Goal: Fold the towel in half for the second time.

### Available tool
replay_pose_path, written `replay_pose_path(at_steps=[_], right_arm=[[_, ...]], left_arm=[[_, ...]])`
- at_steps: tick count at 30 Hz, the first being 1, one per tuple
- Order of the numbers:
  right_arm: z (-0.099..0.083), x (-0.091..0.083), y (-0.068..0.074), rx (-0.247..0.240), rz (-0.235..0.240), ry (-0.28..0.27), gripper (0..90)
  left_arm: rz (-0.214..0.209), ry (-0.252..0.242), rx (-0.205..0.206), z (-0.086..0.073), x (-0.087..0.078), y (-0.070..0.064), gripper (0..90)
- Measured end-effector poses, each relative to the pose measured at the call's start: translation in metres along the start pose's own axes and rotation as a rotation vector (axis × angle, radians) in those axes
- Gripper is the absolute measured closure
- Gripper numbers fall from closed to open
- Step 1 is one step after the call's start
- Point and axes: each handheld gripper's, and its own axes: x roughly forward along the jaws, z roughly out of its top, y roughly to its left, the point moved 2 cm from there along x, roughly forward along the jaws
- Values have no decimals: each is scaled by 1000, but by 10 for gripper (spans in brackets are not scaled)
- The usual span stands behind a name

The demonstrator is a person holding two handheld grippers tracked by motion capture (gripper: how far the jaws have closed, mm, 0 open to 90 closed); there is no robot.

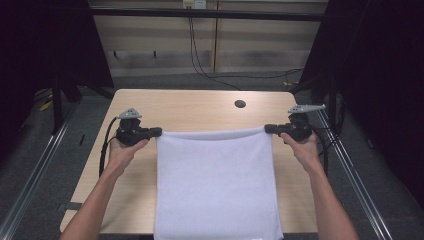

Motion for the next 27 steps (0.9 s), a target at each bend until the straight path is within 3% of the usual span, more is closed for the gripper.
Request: replay_pose_path(at_steps=[2, 3, 5, 8, 11, 14, 16, 19, 22, 27], right_arm=[[11, 0, -2, -3, -16, -16, 879], [17, 0, -4, -4, -21, -25, 879], [26, 1, -7, 3, -34, -36, 879], [33, 6, -12, 44, -36, -67, 880], [36, 12, -18, 48, -64, -67, 881], [47, 9, -20, 61, -78, -111, 882], [54, 5, -18, 37, -78, -125, 883], [51, -4, -11, 9, -66, -122, 882], [38, -16, -2, -9, -25, -132, 882], [15, -36, 20, -73, 12, -104, 882]], left_arm=[[17, -25, -5, 10, -2, 5, 869], [18, -50, -36, 16, -1, 9, 869], [29, -72, -60, 23, 1, 14, 869], [53, -67, -71, 28, 9, 21, 869], [51, -101, -81, 37, 9, 25, 869], [60, -118, -61, 49, 5, 23, 869], [45, -137, -45, 52, -1, 19, 869], [27, -126, -3, 44, -9, 10, 869], [4, -110, 24, 27, -17, -2, 869], [-39, -100, 62, 10, -36, -22, 869]])
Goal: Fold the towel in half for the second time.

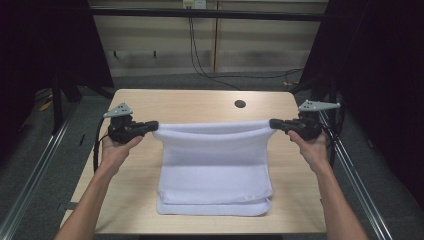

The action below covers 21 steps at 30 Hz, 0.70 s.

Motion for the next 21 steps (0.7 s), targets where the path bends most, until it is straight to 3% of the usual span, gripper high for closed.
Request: replay_pose_path(at_steps=[3, 6, 10, 15, 21], right_arm=[[-8, -15, 14, -24, 31, 1, 882], [-18, -27, 29, -47, 56, 11, 882], [-29, -40, 44, -41, 89, -9, 882], [-49, -54, 64, -54, 106, 34, 882], [-87, -53, 82, -54, 120, 120, 880]], left_arm=[[-29, 1, 16, -8, -14, -15, 868], [-54, 35, 42, -19, -22, -29, 867], [-90, 41, 11, -31, -29, -40, 867], [-124, 84, 12, -53, -42, -54, 866], [-158, 165, 37, -84, -44, -74, 865]])
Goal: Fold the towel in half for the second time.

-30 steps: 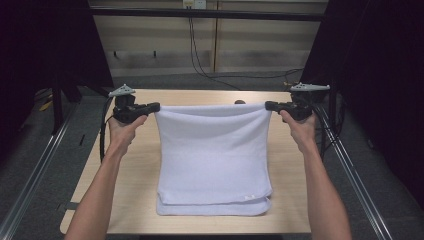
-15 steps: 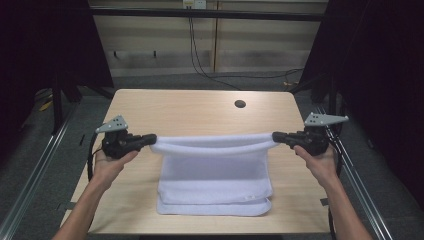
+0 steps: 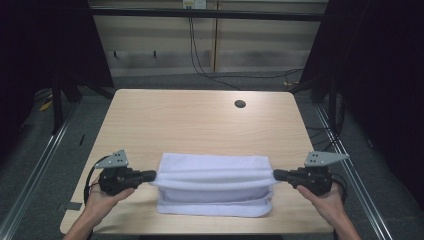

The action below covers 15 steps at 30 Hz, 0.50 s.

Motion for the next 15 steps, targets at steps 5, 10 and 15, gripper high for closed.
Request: replay_pose_path(at_steps=[5, 10, 15], right_arm=[[-29, 11, 4, 20, -5, 66, 880], [-37, 12, 4, 39, 3, 70, 880], [-45, 14, 9, 41, 8, 92, 880]], left_arm=[[-23, 43, -29, -19, 10, -1, 865], [-32, 52, -32, -23, 11, -5, 865], [-44, 87, -43, -35, 14, -10, 865]])
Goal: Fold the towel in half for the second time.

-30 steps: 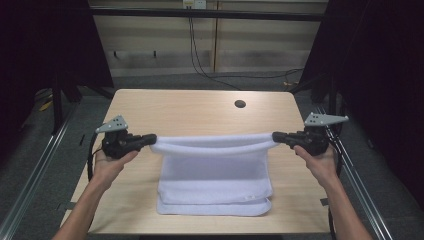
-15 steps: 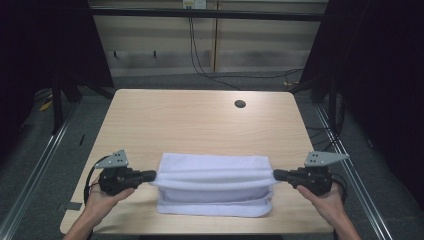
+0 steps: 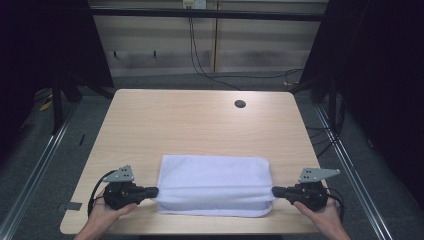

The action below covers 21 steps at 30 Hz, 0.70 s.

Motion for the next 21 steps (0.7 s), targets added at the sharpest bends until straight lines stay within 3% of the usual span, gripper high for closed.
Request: replay_pose_path(at_steps=[10, 13, 21], right_arm=[[-20, 15, 9, -27, 10, 102, 870], [-22, 15, 7, -9, 31, 99, 870], [-25, 20, 8, -21, 20, 142, 865]], left_arm=[[15, 121, 40, -11, 14, -6, 849], [14, 132, 39, -11, 16, -6, 846], [6, 155, 33, -18, 18, -8, 842]])
